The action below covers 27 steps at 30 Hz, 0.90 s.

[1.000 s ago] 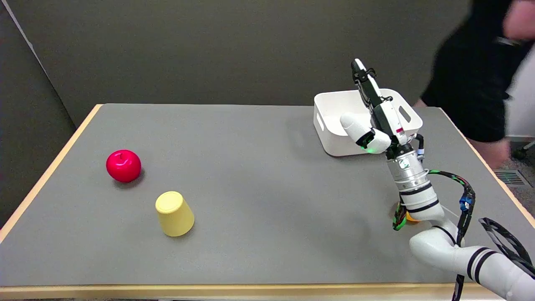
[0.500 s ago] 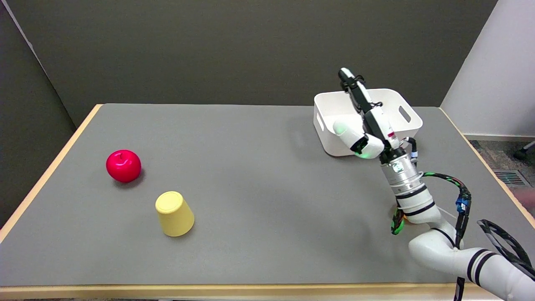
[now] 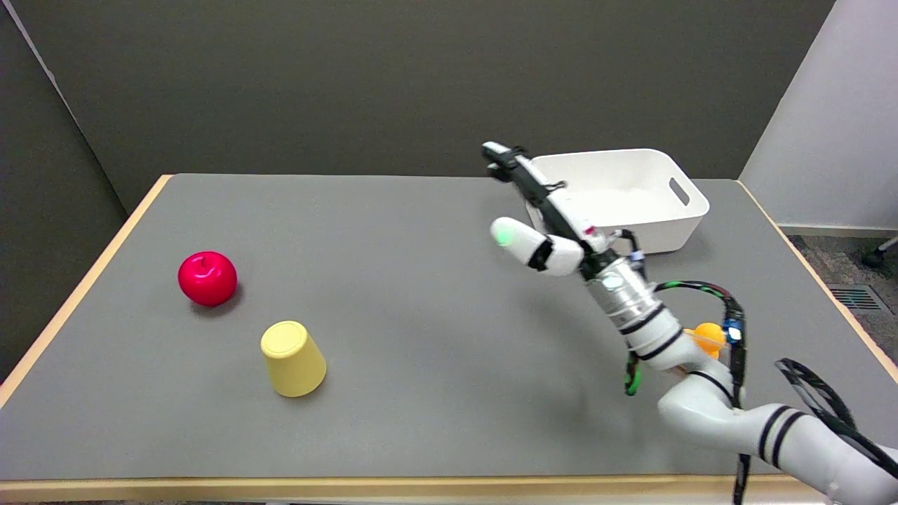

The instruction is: Pick up the cup.

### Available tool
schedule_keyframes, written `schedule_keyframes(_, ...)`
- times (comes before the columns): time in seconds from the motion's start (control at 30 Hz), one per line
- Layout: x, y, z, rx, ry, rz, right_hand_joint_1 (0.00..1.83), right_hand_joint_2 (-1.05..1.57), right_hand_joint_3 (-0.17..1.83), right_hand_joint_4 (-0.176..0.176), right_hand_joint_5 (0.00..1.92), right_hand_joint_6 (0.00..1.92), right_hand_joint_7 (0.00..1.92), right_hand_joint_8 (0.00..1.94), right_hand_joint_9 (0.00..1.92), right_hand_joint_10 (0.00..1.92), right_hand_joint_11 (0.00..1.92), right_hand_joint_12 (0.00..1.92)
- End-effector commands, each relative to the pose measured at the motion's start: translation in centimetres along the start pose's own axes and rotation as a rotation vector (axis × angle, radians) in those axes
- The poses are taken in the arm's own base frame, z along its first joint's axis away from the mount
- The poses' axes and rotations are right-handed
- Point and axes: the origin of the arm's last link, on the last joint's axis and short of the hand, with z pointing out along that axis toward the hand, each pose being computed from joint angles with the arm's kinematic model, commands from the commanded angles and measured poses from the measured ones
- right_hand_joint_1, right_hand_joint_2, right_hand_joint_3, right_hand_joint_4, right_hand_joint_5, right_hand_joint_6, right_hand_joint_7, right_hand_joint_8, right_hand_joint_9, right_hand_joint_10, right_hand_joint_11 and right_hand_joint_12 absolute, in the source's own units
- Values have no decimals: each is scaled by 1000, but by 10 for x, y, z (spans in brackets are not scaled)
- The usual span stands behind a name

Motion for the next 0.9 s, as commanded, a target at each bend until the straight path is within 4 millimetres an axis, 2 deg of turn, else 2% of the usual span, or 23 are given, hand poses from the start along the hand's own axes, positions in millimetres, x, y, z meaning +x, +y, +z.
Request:
schedule_keyframes(0.03,-105,-19,58,-68,-248,173,544,498,932,-146,69,247,68,17,47,-1,-1,432)
schedule_keyframes(0.2,-132,-16,64,-129,-304,196,547,486,927,-142,69,234,69,4,45,-1,-1,423)
schedule_keyframes(0.4,-153,-8,63,-206,-360,204,552,462,910,-134,67,199,65,-1,30,4,-1,406)
schedule_keyframes(0.5,-166,-10,63,-220,-379,219,356,548,890,-128,38,234,7,123,2,63,-1,379)
schedule_keyframes(0.57,-175,-12,64,-224,-393,234,323,610,779,-116,4,282,-1,135,-1,64,-1,349)
schedule_keyframes(0.67,-188,-15,66,-229,-417,244,320,615,777,-114,2,285,-1,139,-1,71,-1,366)
schedule_keyframes(0.9,-202,-16,65,-250,-437,262,311,598,805,-105,7,266,-1,140,-1,73,-1,401)
